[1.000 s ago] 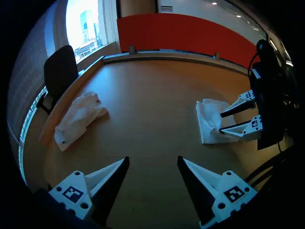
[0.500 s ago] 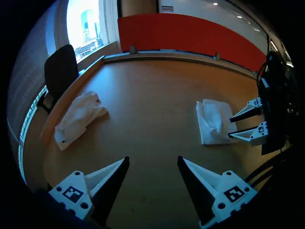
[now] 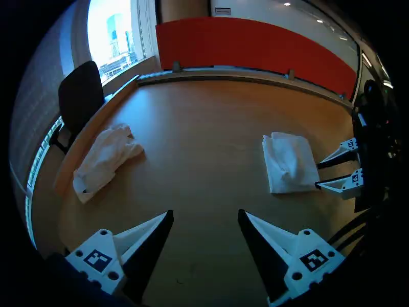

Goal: Fold towel

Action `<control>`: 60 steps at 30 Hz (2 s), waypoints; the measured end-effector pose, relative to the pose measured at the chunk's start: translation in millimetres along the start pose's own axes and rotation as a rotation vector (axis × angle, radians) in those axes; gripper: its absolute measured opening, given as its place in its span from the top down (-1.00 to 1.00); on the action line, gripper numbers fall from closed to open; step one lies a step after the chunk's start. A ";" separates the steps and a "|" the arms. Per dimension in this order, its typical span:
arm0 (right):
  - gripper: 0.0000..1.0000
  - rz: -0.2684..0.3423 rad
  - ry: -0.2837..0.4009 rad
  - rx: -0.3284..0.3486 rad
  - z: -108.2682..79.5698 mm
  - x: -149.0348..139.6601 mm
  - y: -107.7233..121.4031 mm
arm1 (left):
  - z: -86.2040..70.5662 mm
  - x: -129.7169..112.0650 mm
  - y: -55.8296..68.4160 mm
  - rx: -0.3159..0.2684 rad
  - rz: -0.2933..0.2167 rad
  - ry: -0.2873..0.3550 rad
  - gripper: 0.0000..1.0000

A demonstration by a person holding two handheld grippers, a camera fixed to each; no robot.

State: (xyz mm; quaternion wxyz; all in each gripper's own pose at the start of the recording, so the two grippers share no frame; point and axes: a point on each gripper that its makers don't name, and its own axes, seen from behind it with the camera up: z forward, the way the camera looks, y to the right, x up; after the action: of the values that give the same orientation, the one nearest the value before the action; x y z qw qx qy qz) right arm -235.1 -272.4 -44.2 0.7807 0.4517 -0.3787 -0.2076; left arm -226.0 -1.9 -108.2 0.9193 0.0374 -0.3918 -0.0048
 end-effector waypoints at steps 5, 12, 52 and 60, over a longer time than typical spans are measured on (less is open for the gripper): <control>-0.39 0.018 -0.018 -0.007 2.6 -13.0 -2.0 | 0.3 -1.6 0.3 -0.001 0.002 -0.003 -0.87; -0.39 0.036 -0.034 -0.013 5.4 -25.0 -5.2 | 1.0 -2.8 2.3 -0.007 -0.002 -0.005 -0.87; 0.88 0.080 0.028 -0.046 -7.7 -3.8 5.7 | 0.2 -4.6 6.5 -0.018 -0.003 -0.004 -0.87; 0.88 0.039 0.111 -0.064 -34.9 48.4 22.7 | -2.0 5.2 8.5 -0.026 -0.002 0.013 -0.87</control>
State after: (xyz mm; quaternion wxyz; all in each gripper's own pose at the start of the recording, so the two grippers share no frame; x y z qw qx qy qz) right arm -178.0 -274.0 -15.8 0.8184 0.4297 -0.3369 -0.1789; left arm -221.1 6.5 -105.3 0.9222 0.0257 -0.3857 -0.0103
